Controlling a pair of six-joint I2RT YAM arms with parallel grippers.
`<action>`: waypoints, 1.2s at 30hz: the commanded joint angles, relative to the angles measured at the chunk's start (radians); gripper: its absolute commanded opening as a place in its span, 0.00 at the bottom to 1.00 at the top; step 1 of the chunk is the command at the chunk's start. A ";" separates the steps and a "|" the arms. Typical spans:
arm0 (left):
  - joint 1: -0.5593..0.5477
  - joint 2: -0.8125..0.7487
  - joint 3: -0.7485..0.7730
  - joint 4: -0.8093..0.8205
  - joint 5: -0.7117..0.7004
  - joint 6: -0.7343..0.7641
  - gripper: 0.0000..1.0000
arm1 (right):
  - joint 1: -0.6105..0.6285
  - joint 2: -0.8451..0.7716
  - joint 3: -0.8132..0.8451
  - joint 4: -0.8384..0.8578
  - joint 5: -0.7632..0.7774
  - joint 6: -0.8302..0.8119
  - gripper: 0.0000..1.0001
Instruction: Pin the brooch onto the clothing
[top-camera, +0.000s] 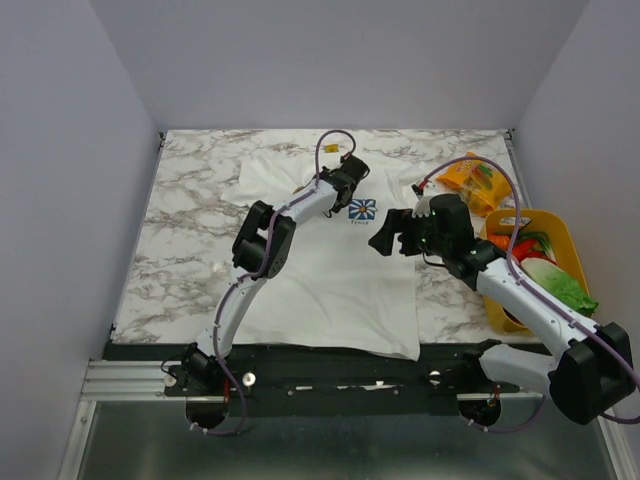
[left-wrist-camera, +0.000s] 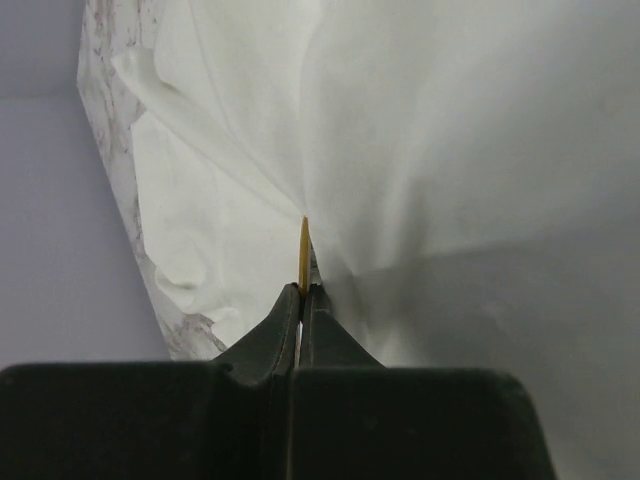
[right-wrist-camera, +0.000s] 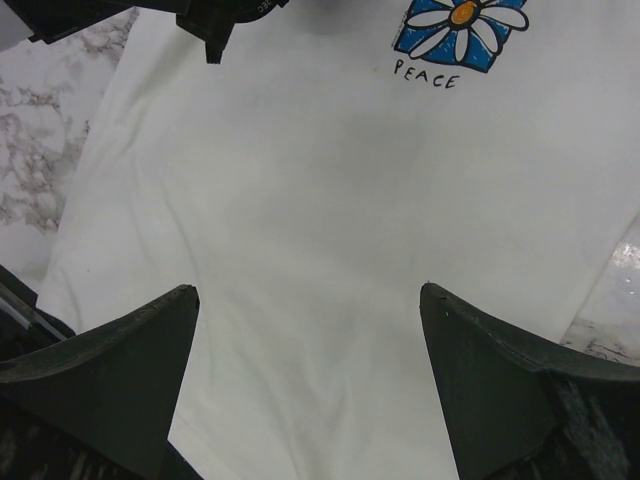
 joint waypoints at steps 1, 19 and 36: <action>0.002 -0.090 -0.002 0.010 0.189 -0.097 0.00 | -0.006 -0.015 0.034 -0.018 0.030 0.008 0.99; 0.103 -0.353 -0.343 0.252 0.556 -0.237 0.00 | -0.008 0.196 0.100 0.134 -0.085 0.019 0.99; 0.209 -0.541 -0.562 0.484 0.814 -0.313 0.00 | -0.008 0.643 0.382 0.290 -0.186 0.095 0.95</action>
